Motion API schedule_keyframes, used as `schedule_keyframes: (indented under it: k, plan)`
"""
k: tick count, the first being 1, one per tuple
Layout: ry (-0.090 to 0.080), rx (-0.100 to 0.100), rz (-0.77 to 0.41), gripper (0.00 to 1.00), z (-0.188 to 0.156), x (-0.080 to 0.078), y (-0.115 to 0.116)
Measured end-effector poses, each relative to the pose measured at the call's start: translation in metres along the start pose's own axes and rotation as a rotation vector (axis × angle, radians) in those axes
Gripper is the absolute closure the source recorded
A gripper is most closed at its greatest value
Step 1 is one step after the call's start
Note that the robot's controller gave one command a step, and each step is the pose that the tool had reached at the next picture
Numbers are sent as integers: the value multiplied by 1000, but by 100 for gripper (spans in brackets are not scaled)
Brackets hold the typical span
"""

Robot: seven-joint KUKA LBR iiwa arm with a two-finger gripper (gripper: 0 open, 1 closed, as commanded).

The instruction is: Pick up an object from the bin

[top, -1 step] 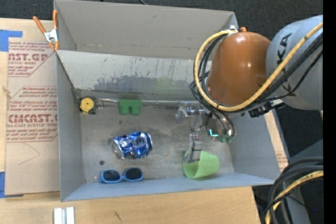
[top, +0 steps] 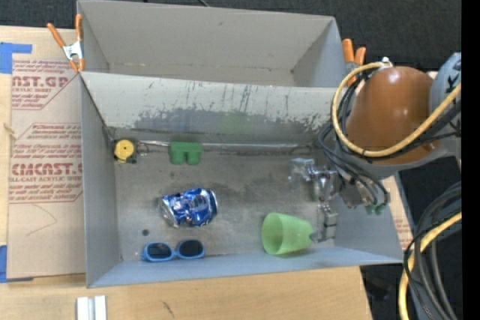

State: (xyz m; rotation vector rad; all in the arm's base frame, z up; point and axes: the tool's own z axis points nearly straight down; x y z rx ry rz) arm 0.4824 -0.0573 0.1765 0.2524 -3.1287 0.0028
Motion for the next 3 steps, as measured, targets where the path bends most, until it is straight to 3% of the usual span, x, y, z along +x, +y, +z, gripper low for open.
schedule_keyframes:
  k: [1, 2, 3]
  plan:
    - [-16, 2, -364, 0, 103, -4, 17]
    - [-20, 4, -363, 100, 102, -5, 17]
    - [-11, 2, -335, 100, -53, -15, 26]
